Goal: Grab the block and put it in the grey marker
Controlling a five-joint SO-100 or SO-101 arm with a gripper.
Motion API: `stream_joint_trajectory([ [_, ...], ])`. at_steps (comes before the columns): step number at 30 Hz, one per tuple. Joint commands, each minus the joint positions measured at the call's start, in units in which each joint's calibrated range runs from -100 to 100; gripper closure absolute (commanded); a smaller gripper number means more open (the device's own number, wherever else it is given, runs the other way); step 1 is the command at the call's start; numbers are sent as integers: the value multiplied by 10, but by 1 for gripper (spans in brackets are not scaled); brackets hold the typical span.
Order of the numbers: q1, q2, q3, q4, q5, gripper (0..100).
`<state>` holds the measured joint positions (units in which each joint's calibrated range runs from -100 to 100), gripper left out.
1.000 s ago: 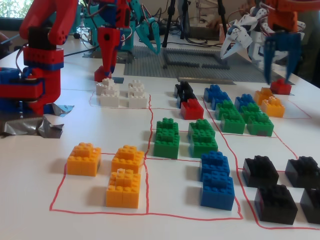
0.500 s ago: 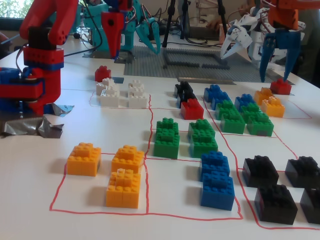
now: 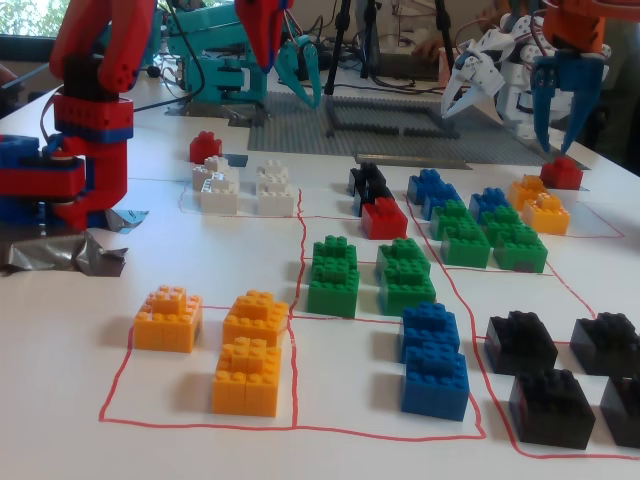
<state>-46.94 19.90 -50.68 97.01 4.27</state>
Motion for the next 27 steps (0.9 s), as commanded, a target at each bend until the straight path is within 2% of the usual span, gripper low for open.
stream_joint_trajectory([
  [1, 35, -98, 16, -2, -6, 100],
  [16, 196, -274, 213, -45, -4, 100],
  [27, 366, -404, 432, -108, 24, 100],
])
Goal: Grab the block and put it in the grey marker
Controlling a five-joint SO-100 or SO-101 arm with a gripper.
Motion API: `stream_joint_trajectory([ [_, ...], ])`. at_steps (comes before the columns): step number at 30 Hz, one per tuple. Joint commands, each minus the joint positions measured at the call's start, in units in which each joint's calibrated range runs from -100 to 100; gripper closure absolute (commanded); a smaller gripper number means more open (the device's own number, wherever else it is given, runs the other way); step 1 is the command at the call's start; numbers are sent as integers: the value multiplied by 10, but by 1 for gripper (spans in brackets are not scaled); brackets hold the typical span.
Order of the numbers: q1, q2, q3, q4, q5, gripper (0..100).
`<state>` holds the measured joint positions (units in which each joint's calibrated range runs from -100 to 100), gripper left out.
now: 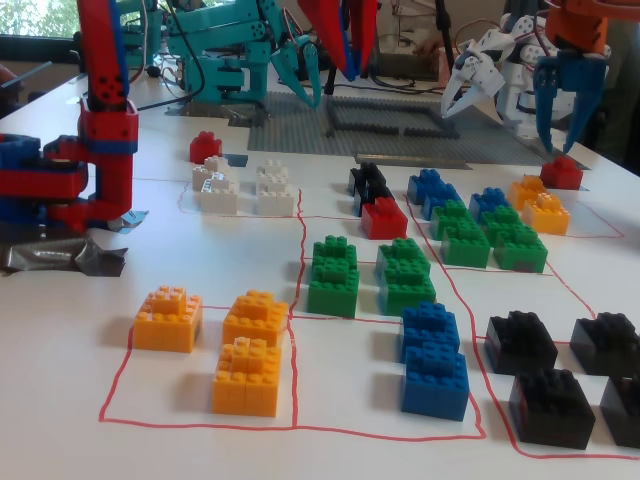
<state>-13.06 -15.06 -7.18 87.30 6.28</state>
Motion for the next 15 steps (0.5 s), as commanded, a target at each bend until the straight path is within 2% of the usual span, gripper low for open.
stream_joint_trajectory([
  [1, 43, -62, 14, -13, 2, 100],
  [6, 109, -89, 74, -33, -6, 100],
  [15, 164, -82, 137, -66, -27, 100],
])
